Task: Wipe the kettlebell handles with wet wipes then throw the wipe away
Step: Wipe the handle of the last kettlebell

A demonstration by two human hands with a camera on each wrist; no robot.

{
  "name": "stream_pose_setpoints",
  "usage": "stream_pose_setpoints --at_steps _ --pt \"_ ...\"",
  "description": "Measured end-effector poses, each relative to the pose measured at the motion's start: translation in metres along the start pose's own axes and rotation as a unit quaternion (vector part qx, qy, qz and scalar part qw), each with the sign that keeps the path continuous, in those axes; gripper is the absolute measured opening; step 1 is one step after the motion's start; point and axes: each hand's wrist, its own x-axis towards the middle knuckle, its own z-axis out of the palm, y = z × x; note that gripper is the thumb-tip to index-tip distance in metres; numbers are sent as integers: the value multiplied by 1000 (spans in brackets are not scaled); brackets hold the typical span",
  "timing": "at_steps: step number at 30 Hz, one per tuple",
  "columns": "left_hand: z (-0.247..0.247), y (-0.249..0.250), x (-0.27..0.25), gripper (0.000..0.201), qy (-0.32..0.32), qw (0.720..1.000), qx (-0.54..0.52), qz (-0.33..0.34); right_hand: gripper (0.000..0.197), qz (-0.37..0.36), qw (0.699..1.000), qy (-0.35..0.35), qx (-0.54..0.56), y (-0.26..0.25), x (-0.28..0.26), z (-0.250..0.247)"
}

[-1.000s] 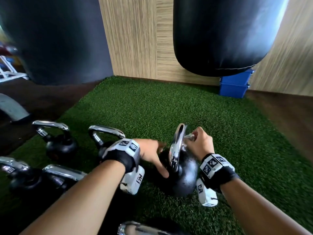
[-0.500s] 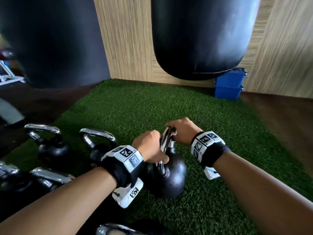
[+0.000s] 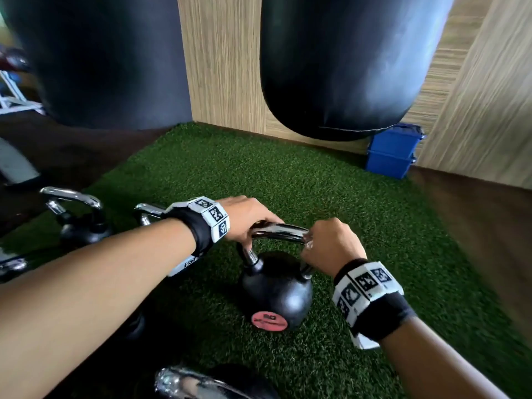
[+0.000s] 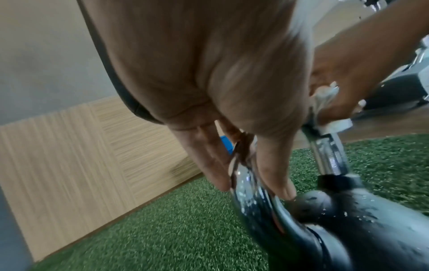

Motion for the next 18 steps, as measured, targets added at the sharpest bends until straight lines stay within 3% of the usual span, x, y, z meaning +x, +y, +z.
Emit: stream_pose_setpoints --at_steps 5,8,11,14,18 --pt "3 -11 8 80 2 1000 14 15 8 33 999 -27 -9 -17 -17 0" --pt "3 -14 9 51 3 999 23 36 3 48 998 -33 -10 -23 -19 -1" --pt "20 -19 8 27 47 997 -58 10 5 84 995 -49 17 -24 -21 -7" --pt "32 -23 4 26 89 989 -117 -6 4 119 991 -61 10 -31 -22 -14" --pt "37 -34 5 25 89 983 -158 12 9 164 985 -58 -2 -46 -19 -11"
